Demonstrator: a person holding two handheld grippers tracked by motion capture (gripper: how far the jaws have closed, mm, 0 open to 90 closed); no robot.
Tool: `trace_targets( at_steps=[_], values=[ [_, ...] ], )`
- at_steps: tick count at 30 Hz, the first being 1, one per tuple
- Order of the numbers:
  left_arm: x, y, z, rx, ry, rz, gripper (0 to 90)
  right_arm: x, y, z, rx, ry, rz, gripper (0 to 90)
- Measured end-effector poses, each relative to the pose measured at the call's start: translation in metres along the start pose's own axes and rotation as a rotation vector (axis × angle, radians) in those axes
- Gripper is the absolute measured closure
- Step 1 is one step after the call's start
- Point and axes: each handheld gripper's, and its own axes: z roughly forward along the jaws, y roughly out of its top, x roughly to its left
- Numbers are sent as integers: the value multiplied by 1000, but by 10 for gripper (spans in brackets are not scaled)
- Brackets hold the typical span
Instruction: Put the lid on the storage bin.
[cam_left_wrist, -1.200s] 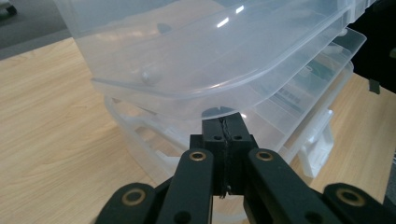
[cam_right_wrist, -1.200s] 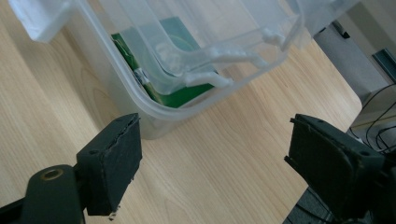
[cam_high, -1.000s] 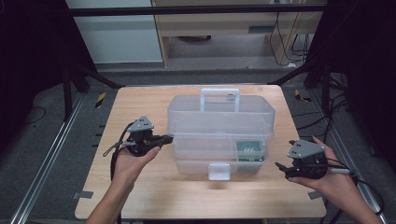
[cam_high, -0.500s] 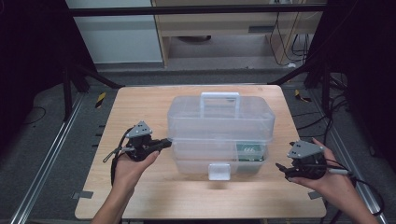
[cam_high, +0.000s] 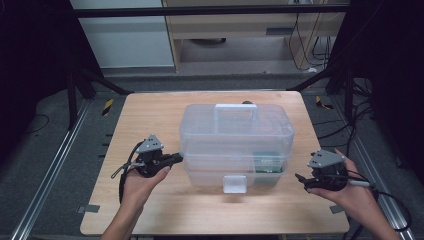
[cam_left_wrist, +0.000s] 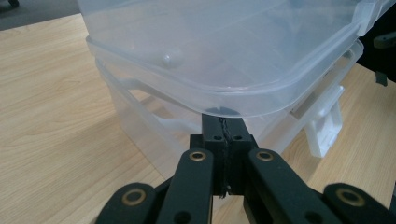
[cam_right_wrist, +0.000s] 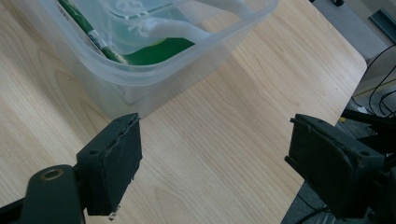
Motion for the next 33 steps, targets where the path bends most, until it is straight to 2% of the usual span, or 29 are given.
trace_targets(
  at_steps=[12, 14, 16, 17, 18, 19, 20, 25, 29, 33],
  values=[
    [-2, -11, 5, 40, 0, 16, 900, -3, -9, 9, 17, 2, 43, 180],
    [-2, -11, 5, 62, 11, 37, 900, -3, -9, 11, 15, 0, 39, 180],
    [-1, -12, 2, 96, 45, 69, 900, -4, -8, 12, 11, 1, 38, 180],
    [4, -15, -2, 114, 74, 88, 897, -5, -8, 12, 11, -2, 36, 181],
    [4, -15, -2, 114, 74, 88, 896, -5, -8, 12, 11, -2, 36, 181],
    [14, -15, -7, 117, 82, 66, 896, -7, -8, 14, 11, -11, 39, 192],
    [14, -15, -7, 117, 82, 66, 896, -7, -8, 14, 11, -11, 39, 192],
    [50, -15, -11, 156, 149, 22, 896, -14, -10, 29, 33, -10, 53, 239],
    [75, -19, -3, 213, 192, 2, 897, -28, -11, 47, 63, -20, 103, 259],
    [89, -23, 7, 258, 218, -2, 898, -43, -13, 64, 72, -14, 156, 299]
  ],
)
